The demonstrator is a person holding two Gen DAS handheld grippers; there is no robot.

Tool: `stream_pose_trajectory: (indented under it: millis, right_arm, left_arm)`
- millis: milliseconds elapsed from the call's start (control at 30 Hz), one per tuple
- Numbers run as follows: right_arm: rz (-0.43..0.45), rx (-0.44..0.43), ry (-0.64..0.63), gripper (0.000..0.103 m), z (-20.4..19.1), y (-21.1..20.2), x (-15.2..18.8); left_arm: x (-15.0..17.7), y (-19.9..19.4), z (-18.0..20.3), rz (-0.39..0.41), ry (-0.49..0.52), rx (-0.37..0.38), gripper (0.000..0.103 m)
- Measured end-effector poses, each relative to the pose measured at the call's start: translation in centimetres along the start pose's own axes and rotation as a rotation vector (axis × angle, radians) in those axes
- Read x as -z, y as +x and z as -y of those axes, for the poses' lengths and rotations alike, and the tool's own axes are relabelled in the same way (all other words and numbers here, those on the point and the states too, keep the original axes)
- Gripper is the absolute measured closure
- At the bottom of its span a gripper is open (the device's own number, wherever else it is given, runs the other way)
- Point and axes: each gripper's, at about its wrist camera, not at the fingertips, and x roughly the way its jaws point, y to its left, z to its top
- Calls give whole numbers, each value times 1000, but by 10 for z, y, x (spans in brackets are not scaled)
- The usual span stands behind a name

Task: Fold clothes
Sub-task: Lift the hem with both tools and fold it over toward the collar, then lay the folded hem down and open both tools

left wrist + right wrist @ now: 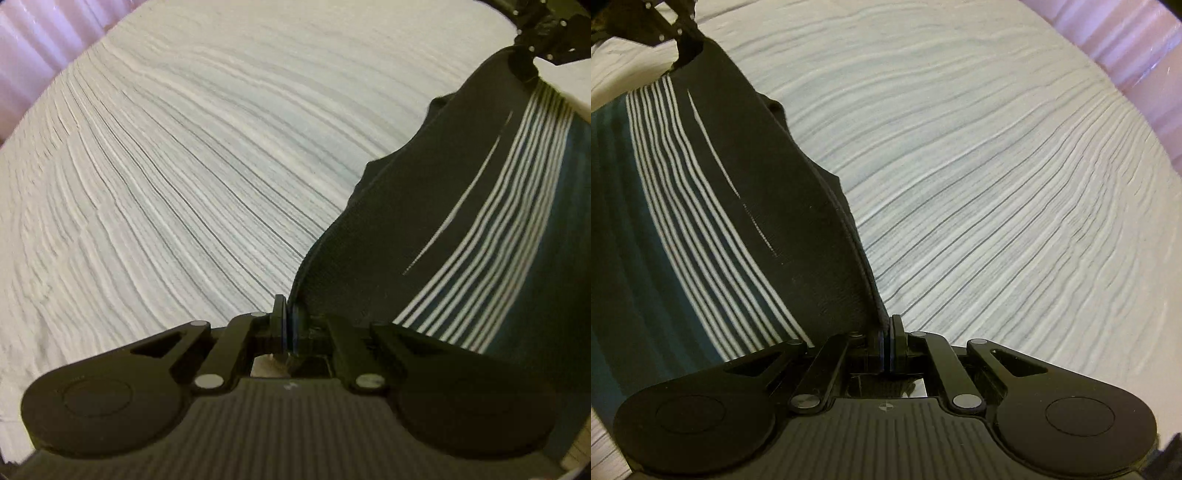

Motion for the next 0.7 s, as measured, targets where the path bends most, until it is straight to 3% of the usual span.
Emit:
stream_pose_trajectory:
  millis: [133, 233, 300, 333, 367, 467, 567, 700]
  right_arm:
    - [3, -20, 49, 102, 8, 21, 2]
    - [16, -15, 97, 100, 9, 29, 6]
    - [30, 28, 137, 75, 14, 28, 8]
    - [39, 70, 156, 55, 15, 24, 10]
    - [54, 109, 191, 51, 18, 17, 12]
    - [105, 143, 353, 50, 30, -8, 22]
    - [141, 121, 510, 50, 31, -34, 38]
    - [162, 61, 646, 49, 8, -60, 62]
  left_arm:
    - [2, 26, -3, -29, -16, -8, 94]
    - [1, 31, -11, -27, -58, -55, 88]
    - [4, 28, -24, -26, -120, -103, 88]
    - [5, 25, -32, -23, -156, -121, 88]
    - [8, 20, -40, -16, -197, -128, 88]
    - [20, -1, -56, 18, -277, -132, 88]
    - [40, -26, -60, 55, -373, -86, 87]
    - [71, -49, -39, 60, -409, -35, 83]
